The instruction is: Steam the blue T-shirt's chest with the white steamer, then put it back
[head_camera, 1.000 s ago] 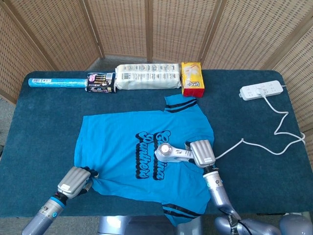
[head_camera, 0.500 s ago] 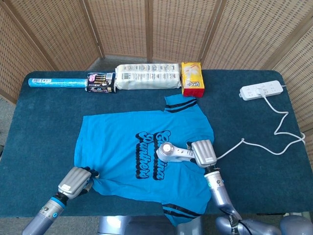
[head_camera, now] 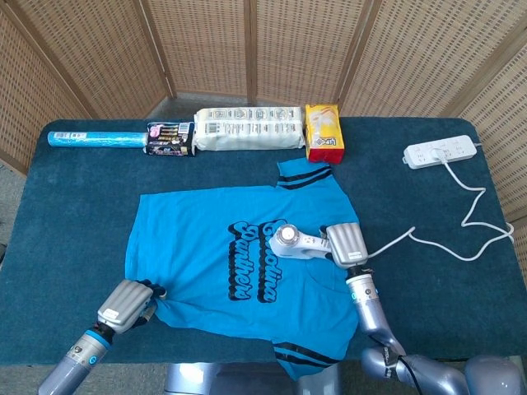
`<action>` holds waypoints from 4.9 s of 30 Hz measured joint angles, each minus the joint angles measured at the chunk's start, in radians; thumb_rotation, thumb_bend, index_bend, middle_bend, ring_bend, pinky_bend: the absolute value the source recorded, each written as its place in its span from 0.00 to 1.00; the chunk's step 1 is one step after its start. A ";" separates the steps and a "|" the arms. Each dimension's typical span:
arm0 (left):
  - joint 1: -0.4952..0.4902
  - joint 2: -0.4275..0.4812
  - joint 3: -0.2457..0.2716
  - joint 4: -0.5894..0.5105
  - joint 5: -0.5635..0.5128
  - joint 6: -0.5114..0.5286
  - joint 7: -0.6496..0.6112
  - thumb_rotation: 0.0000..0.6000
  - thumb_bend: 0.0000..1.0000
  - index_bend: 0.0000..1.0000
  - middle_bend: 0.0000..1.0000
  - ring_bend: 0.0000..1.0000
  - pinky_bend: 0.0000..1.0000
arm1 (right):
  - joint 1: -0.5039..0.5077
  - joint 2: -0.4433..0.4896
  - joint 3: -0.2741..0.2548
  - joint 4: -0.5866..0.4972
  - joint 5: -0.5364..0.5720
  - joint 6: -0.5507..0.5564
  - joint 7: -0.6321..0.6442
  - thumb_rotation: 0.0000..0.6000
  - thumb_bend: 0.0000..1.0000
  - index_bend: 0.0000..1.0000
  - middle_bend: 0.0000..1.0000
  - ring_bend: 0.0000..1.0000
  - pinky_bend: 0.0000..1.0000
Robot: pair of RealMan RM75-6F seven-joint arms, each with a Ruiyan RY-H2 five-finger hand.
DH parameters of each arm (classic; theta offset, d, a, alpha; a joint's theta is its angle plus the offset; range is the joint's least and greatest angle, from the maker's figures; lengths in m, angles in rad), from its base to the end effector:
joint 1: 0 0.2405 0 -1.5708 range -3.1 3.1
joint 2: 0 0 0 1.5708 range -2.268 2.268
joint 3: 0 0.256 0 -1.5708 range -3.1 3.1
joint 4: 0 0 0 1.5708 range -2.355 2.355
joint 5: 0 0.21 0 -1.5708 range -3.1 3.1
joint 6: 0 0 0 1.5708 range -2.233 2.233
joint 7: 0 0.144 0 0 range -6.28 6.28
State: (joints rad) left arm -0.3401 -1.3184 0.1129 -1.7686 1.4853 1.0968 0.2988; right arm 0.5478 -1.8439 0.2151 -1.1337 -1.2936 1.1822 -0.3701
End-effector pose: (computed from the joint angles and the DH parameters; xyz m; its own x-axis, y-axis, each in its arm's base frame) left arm -0.2291 0.1830 0.0175 0.4569 0.4286 0.7795 0.8753 -0.3729 -0.3080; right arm -0.1954 -0.3220 -0.0523 0.4620 -0.0514 0.8854 -0.8708 -0.2154 0.4419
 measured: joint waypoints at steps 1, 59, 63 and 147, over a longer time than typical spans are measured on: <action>0.000 -0.001 0.000 0.000 0.000 0.000 0.000 1.00 0.55 0.52 0.53 0.46 0.55 | 0.001 0.000 0.000 -0.001 0.000 -0.001 -0.001 1.00 0.32 0.75 0.80 0.88 0.82; 0.004 -0.012 -0.001 -0.015 -0.021 0.001 0.028 1.00 0.55 0.52 0.53 0.46 0.55 | 0.093 0.057 0.290 0.155 0.350 -0.090 0.070 1.00 0.31 0.75 0.80 0.88 0.82; 0.005 -0.008 -0.001 -0.024 -0.027 0.003 0.039 1.00 0.55 0.52 0.53 0.46 0.55 | 0.124 0.034 0.308 0.237 0.385 -0.114 0.067 1.00 0.31 0.75 0.80 0.88 0.81; 0.024 0.005 -0.001 -0.055 -0.050 0.025 0.082 1.00 0.55 0.52 0.53 0.46 0.55 | 0.267 -0.154 0.359 0.718 0.443 -0.282 0.184 0.91 0.10 0.00 0.00 0.00 0.01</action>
State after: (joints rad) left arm -0.3158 -1.3134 0.1121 -1.8237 1.4350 1.1214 0.3807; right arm 0.8143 -1.9981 0.5737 -0.4160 -0.8508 0.9006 -0.1863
